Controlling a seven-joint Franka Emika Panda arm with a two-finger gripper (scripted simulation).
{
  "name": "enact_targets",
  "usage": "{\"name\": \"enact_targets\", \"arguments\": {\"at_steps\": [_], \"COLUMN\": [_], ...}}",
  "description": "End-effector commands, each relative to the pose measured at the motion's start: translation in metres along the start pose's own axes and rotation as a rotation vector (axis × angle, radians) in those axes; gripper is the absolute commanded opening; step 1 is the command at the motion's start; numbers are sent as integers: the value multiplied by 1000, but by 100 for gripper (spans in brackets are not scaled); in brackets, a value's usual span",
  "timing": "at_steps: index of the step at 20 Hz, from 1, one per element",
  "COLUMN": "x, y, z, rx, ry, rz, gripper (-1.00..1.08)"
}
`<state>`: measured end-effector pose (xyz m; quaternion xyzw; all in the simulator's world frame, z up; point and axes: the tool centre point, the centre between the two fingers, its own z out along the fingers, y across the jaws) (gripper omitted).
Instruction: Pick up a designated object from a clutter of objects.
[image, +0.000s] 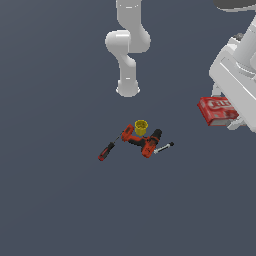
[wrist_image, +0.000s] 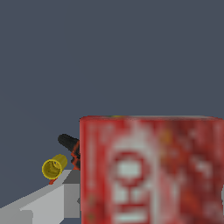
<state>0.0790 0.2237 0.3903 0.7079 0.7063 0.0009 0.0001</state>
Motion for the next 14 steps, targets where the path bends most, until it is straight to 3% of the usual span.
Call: {"name": "enact_targets", "arguments": {"at_steps": [1,14], "x": [3,10], "y": [0,2], "z": [-15,-42], "rx": [2,1], "ry": [0,-1], "rz": [1,2], "gripper": [-100,-100]}}
